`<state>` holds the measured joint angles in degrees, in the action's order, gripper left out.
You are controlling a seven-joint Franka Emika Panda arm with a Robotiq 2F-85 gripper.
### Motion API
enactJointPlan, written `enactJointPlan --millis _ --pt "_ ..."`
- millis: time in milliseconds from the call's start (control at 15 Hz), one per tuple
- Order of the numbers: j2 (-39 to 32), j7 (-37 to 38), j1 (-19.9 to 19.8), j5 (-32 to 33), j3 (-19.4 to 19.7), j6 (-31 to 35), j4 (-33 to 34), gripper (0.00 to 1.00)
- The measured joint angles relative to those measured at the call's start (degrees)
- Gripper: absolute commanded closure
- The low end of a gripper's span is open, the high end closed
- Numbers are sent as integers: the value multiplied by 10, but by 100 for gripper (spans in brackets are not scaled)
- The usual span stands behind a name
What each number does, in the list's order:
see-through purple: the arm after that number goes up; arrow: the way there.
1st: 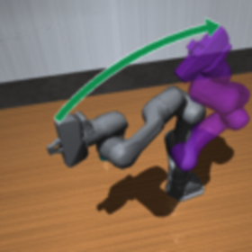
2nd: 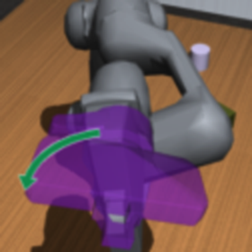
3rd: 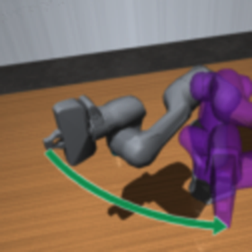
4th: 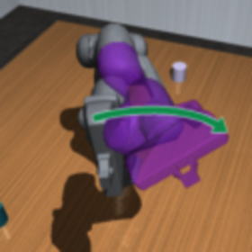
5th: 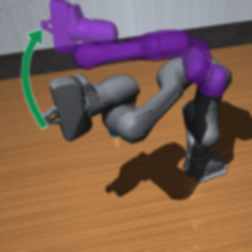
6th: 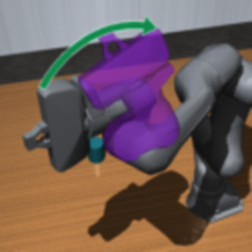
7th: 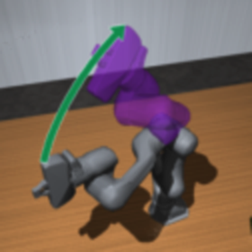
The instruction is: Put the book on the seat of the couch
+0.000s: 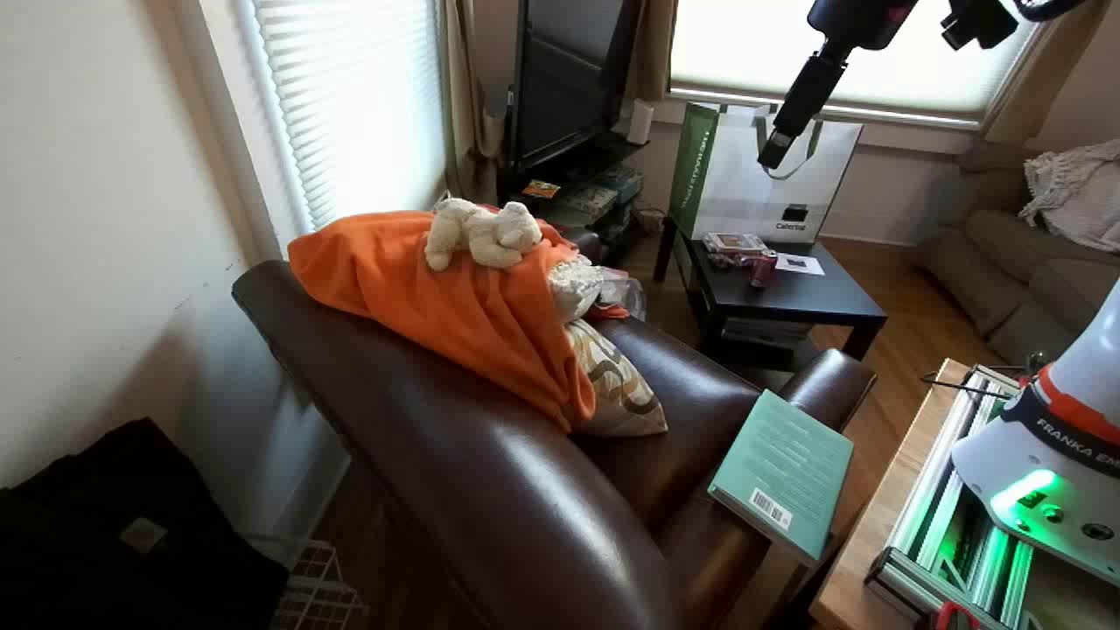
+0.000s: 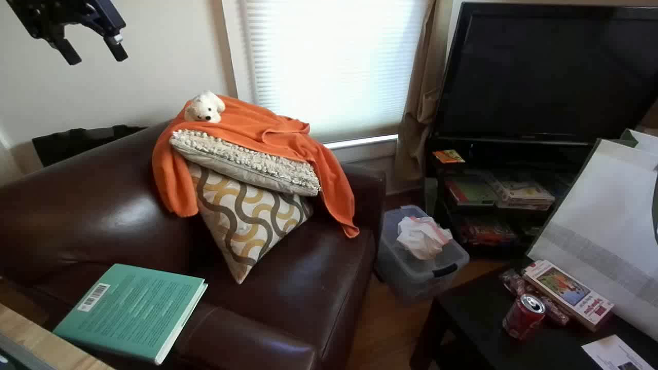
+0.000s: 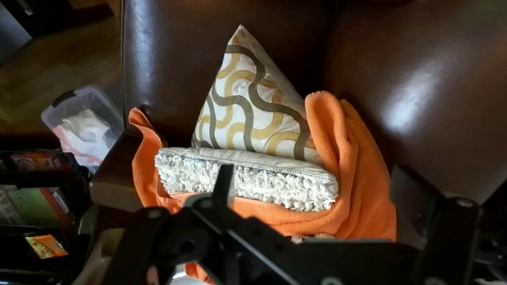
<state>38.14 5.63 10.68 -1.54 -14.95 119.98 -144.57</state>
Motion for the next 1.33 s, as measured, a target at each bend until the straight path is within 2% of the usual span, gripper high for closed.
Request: enactJointPlan --millis 867,1000,1133,1333 --pt "-2 -1 0 0 3 0 0 0" --pt "-17 -18 2 -14 27 -3 -1 0" --pt "-47 -54 0 -30 70 -3 -9 0" --pt "-125 -95 -20 -47 133 0 -14 0"
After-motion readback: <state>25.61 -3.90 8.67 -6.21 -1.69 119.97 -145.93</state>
